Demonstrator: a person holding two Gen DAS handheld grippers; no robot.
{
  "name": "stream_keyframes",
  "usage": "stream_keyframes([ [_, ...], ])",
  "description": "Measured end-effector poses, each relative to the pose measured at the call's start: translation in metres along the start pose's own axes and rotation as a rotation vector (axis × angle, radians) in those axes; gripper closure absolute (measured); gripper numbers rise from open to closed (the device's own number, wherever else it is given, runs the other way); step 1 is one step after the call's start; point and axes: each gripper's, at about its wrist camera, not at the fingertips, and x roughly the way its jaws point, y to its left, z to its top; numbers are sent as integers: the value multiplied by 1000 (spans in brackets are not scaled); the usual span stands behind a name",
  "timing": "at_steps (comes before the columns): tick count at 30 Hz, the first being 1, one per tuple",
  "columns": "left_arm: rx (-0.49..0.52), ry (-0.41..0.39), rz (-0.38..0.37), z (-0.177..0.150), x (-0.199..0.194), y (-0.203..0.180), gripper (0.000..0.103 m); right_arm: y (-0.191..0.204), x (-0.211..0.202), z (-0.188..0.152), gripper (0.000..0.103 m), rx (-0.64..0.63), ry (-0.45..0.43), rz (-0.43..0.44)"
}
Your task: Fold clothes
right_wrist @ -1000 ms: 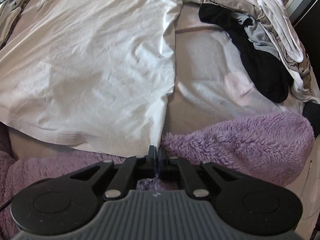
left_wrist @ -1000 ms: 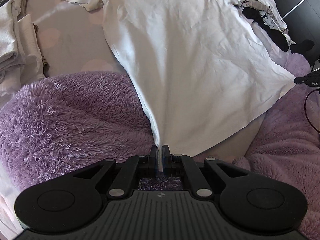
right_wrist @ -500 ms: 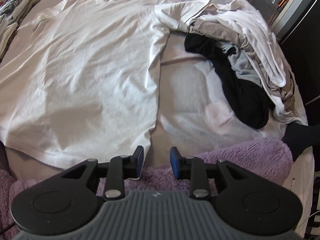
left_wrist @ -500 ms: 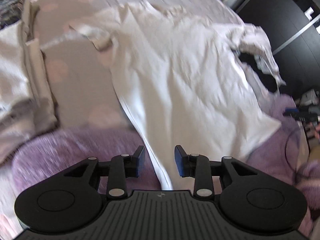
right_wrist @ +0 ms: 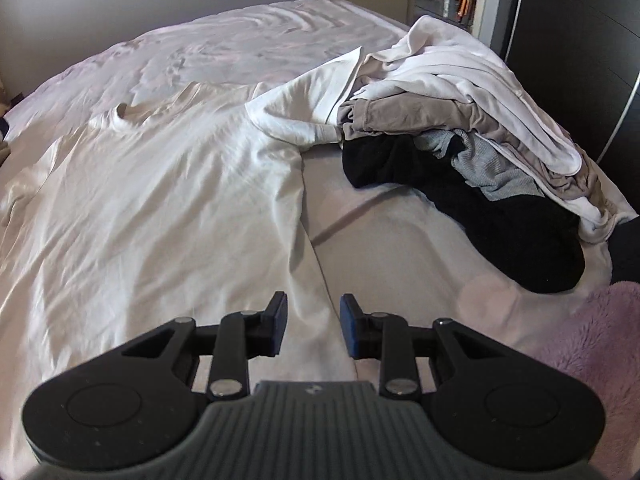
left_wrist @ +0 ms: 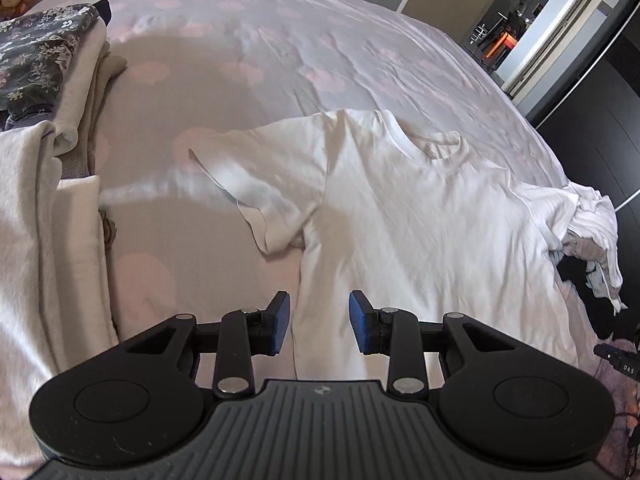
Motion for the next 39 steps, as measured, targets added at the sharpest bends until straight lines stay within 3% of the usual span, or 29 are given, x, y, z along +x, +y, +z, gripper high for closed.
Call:
stream_keyframes([
  [5,-95,-22,-5,22,42,24,73,9,22,0,71,87,-127,-32],
  [12,-172,11,1,25,87,44,74,32,34,-7,69,37,-312,-80],
  [13,-175,16,2,24,92,46,76,34,35,-9,68,20,-331,-86],
  [15,-183,26,6,21,100,49,93,39,36,-13,68,-18,-367,-106],
  [17,-190,36,9,18,108,53,101,42,38,-16,68,-51,-396,-135],
  [20,-199,41,35,18,105,58,102,44,45,-18,65,-92,-403,-159],
  [23,-177,69,95,23,99,60,102,45,55,-19,64,-120,-349,-182],
  [25,-153,81,114,26,96,59,99,43,62,-20,64,-113,-305,-179],
  [28,-149,81,125,33,89,62,86,40,66,-20,63,-95,-283,-181],
  [30,-167,50,128,39,81,68,74,37,67,-21,62,-85,-279,-186],
  [35,-278,-81,94,63,75,91,56,37,70,-21,61,-84,-278,-189],
  [39,-318,-133,144,84,93,102,53,41,71,-21,61,-107,-300,-188],
])
